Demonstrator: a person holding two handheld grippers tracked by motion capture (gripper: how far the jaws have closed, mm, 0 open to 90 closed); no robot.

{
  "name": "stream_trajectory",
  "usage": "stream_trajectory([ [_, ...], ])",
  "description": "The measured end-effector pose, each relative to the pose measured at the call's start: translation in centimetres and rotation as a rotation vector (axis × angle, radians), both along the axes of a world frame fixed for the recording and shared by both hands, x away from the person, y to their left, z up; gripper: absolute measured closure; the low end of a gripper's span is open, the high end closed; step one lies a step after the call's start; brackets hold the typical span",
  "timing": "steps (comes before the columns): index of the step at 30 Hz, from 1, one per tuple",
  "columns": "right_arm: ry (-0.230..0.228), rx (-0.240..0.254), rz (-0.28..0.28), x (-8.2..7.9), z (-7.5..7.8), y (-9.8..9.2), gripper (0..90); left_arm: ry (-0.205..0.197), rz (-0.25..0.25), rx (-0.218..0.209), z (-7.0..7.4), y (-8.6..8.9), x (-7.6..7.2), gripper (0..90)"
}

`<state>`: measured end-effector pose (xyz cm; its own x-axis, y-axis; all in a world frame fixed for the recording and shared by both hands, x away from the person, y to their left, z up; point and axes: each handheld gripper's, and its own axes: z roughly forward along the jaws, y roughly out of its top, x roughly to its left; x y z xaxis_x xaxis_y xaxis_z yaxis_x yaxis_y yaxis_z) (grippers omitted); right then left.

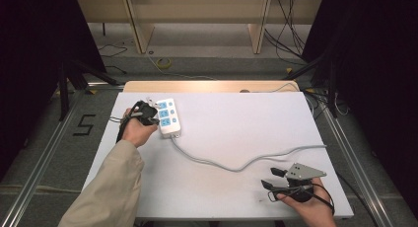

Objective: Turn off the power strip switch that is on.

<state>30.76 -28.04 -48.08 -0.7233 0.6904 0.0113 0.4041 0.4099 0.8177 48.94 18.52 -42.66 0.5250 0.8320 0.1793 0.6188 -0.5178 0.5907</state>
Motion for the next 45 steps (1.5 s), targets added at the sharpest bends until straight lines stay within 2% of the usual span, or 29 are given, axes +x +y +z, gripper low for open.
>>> stream_trajectory([
  [16,-0.002,0.0,-0.004,0.1,0.0,0.0,42.4,0.0,0.0,0.004,0.0,-0.7,1.9,89.6],
  [29,0.0,-0.002,-0.008,0.1,-0.1,-0.1,42.4,0.008,-0.007,0.038,-0.2,-1.1,3.4,89.6],
  [31,0.002,-0.001,-0.008,0.1,-0.1,-0.1,42.4,0.005,-0.003,0.034,-0.2,-1.2,3.7,89.6],
  [37,0.005,-0.001,-0.007,0.1,-0.1,-0.1,42.4,0.0,-0.011,0.064,-0.4,-1.3,4.4,89.6],
  [45,0.005,0.001,-0.008,0.1,-0.1,-0.1,42.4,-0.004,-0.009,0.078,-0.3,-1.6,5.3,89.6],
])
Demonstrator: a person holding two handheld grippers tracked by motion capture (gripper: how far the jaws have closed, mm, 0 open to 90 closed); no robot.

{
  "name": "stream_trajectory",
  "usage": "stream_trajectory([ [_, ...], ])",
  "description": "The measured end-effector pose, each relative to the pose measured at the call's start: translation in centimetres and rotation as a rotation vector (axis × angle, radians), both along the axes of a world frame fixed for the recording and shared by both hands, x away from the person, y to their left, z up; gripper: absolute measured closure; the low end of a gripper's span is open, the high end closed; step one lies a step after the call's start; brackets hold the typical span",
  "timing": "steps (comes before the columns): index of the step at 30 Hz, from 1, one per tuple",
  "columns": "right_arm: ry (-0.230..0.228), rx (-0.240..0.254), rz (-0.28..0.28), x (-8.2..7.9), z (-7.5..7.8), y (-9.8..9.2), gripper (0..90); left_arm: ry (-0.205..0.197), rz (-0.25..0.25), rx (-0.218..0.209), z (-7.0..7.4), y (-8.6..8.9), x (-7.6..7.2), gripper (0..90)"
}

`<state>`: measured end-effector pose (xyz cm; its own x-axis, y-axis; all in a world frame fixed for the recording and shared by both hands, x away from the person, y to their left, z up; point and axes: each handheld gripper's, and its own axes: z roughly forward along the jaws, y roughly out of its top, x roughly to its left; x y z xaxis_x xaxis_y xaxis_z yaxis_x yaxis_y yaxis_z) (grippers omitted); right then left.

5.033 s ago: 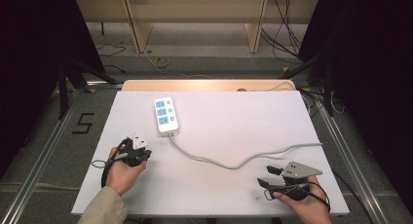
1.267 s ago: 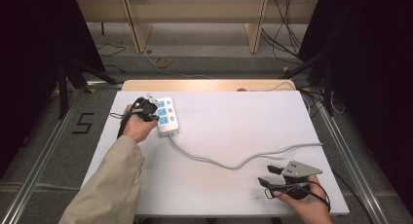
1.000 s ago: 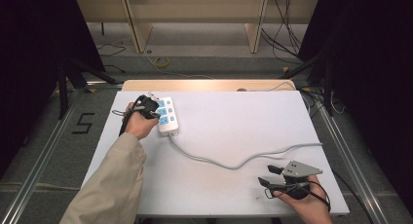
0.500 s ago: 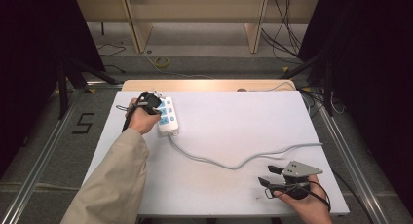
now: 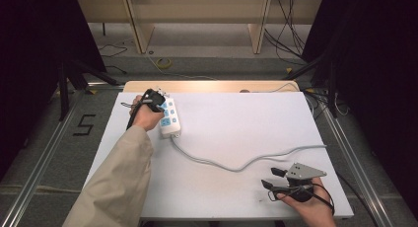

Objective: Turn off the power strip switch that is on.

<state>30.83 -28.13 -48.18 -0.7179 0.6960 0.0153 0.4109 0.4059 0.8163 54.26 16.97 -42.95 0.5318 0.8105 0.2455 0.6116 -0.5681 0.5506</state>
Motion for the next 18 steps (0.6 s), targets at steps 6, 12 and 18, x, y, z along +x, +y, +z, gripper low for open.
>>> stream_trajectory([
  [6,-0.002,0.0,0.0,0.0,0.0,0.0,42.4,0.003,-0.001,0.021,-0.1,-0.2,0.8,89.6],
  [12,-0.001,0.001,-0.002,0.0,0.0,-0.1,42.4,0.003,-0.003,0.03,0.0,-0.5,1.4,89.6],
  [18,0.0,0.002,0.0,0.0,0.0,0.0,42.4,-0.001,-0.008,0.042,0.0,-0.5,2.0,89.6],
])
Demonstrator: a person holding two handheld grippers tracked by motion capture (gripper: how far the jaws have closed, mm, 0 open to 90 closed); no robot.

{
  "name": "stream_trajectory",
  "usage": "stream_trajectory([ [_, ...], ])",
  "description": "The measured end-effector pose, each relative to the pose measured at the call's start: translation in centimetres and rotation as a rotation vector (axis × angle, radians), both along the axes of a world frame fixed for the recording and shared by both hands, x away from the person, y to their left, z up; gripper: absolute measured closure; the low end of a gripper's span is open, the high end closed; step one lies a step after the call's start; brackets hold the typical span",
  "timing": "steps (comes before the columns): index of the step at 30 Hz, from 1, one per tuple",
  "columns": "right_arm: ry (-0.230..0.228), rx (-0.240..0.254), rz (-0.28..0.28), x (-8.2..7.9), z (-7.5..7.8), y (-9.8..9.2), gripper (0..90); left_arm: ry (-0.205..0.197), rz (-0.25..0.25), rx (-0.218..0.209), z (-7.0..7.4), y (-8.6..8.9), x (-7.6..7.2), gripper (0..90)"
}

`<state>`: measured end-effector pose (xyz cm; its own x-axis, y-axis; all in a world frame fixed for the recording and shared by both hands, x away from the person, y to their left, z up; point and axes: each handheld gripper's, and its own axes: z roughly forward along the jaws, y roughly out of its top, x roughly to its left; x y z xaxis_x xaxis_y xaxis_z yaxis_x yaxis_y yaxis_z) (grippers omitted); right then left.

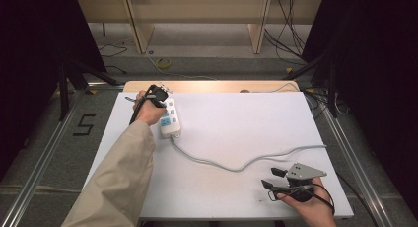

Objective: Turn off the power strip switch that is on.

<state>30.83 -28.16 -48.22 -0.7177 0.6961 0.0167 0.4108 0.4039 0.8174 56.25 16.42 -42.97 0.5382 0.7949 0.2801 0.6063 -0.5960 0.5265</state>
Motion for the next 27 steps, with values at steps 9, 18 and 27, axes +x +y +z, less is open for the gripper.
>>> stream_trajectory([
  [9,0.0,0.0,0.001,0.0,0.0,0.0,42.4,-0.003,0.005,0.001,-0.2,-0.2,0.9,89.6],
  [18,0.0,0.001,0.0,0.0,0.0,0.0,42.4,-0.004,0.003,0.005,-0.8,-0.4,1.6,89.7],
  [27,0.0,0.001,0.002,0.0,0.0,0.0,42.5,-0.008,0.008,-0.004,-0.4,-0.7,2.3,89.6],
])
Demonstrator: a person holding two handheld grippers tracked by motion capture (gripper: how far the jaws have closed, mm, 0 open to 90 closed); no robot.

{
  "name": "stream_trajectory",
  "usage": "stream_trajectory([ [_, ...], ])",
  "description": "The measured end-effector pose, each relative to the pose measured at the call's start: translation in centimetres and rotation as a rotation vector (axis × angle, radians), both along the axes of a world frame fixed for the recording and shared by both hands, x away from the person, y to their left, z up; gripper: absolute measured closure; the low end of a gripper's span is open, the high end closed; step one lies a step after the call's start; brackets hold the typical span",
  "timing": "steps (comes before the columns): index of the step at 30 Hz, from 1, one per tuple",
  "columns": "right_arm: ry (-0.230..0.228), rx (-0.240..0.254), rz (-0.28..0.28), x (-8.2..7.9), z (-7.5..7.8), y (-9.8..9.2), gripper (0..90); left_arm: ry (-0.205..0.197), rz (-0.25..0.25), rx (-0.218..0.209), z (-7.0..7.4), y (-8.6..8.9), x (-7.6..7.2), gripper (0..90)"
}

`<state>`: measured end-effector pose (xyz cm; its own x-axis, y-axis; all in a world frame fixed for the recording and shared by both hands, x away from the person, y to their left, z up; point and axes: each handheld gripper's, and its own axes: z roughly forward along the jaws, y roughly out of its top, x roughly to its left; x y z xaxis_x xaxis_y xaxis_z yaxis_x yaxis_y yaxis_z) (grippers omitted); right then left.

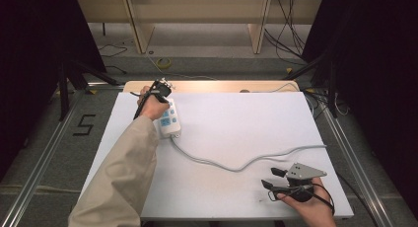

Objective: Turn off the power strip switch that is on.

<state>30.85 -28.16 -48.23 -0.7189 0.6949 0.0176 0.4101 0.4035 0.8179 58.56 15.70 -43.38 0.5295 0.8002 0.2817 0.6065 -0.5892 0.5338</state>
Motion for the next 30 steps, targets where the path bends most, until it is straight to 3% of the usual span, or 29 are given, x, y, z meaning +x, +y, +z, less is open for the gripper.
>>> stream_trajectory([
  [30,0.002,0.0,0.006,0.0,-0.01,0.07,42.4,0.003,0.003,-0.011,-1.0,0.08,1.03,89.6],
])
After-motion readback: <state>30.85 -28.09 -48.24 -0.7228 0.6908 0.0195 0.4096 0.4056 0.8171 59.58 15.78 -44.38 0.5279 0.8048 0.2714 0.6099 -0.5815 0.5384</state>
